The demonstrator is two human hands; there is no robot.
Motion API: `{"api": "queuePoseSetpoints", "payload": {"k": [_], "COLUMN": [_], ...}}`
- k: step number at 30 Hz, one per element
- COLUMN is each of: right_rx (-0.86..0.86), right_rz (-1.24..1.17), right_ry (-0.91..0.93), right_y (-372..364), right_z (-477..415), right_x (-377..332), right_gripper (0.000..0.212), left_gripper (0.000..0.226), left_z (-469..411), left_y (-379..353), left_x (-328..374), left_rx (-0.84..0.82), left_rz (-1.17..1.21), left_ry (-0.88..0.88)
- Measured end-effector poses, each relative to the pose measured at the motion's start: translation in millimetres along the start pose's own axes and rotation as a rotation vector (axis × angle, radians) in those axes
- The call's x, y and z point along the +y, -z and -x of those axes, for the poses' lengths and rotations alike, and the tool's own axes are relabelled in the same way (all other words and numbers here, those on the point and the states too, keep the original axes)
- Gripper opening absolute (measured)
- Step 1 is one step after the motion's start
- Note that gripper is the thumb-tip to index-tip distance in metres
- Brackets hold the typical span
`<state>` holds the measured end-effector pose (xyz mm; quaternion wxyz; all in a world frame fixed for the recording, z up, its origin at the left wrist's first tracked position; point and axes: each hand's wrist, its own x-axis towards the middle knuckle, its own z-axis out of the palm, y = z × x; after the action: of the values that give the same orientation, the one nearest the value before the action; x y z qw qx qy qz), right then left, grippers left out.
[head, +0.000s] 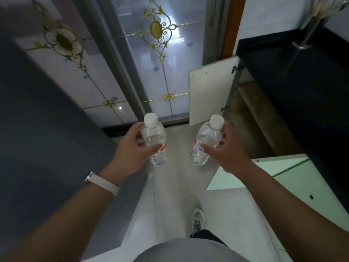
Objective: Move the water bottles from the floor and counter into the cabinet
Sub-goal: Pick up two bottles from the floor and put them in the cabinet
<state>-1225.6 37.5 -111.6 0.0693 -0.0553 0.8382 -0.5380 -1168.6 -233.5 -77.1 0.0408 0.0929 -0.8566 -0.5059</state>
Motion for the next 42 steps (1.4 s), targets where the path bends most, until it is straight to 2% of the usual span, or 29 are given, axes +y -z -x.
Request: {"api": "queuePoseSetpoints", "payload": {"k": [7, 14, 20, 26, 29, 35, 42], "right_rx": [0.115, 0.213, 0.375, 0.585, 0.649, 0.753, 0.84], "right_rz": [-0.012, 0.014, 0.079, 0.077, 0.1, 0.113, 0.041], "right_ry": [-0.044, -0.156, -0.24, -0.349, -0.387, -0.487, -0.583], "right_y": [33, 38, 27, 9, 3, 4, 12], "right_z": [-49, -86, -137, -194, -209, -220, -241], "right_x": [2, 8, 4, -27, -38, -37, 1], "right_gripper": [0.064, 0.065, 0.064, 0.06, 0.063, 0.063, 0.062], "left_gripper": [0.069, 0.071, 0.064, 0.055, 0.059, 0.06, 0.063], "left_z": [-80, -163, -261, -364, -402, -438, -471], "left_y": [-40, -63, -76, -74, -85, -120, -166], "left_x": [23, 16, -1, -1, 0, 22, 31], "left_rx": [-0.131, -0.252, -0.388, -0.553, -0.603, -0.691, -0.803], "left_rz": [-0.061, -0.064, 0.051, 0.063, 0.072, 0.023, -0.045], "left_ry": [-0.069, -0.109, -0.08, -0.151, -0.148, -0.269, -0.302]}}
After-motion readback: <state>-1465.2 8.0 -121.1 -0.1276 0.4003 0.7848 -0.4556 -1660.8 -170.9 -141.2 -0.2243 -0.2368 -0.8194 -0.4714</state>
